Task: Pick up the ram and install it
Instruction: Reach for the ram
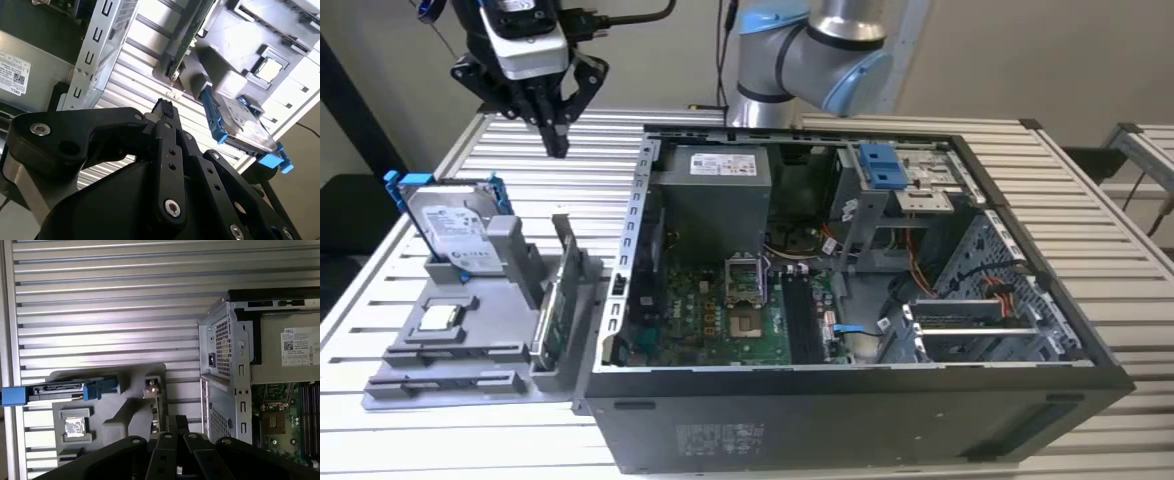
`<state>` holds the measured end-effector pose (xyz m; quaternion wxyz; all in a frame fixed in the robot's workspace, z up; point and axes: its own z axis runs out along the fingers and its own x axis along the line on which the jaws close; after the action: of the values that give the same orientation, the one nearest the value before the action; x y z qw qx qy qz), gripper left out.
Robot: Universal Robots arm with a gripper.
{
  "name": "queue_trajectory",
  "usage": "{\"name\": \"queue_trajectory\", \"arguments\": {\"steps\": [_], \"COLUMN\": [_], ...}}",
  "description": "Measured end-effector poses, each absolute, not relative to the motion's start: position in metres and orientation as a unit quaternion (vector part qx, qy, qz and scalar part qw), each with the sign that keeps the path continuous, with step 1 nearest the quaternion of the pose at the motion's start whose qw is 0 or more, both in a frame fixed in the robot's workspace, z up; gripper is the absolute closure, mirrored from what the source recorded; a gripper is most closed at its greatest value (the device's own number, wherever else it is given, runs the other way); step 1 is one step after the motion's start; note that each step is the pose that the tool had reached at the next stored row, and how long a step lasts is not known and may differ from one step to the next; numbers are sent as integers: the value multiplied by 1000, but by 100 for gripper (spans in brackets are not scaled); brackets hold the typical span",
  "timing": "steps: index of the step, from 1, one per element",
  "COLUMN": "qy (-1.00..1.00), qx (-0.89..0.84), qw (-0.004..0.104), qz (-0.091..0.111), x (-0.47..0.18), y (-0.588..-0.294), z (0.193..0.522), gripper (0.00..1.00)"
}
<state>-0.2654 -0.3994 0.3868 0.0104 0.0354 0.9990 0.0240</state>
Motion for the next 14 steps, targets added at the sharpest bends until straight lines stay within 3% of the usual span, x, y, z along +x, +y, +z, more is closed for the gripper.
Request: {"name": "queue_trajectory", "arguments": {"steps": [14], "qy": [999], "qx": [35], "qw": [10], "qz": [24], "x": [-296], "y": [-400], "z": [385], "gripper": [89]}}
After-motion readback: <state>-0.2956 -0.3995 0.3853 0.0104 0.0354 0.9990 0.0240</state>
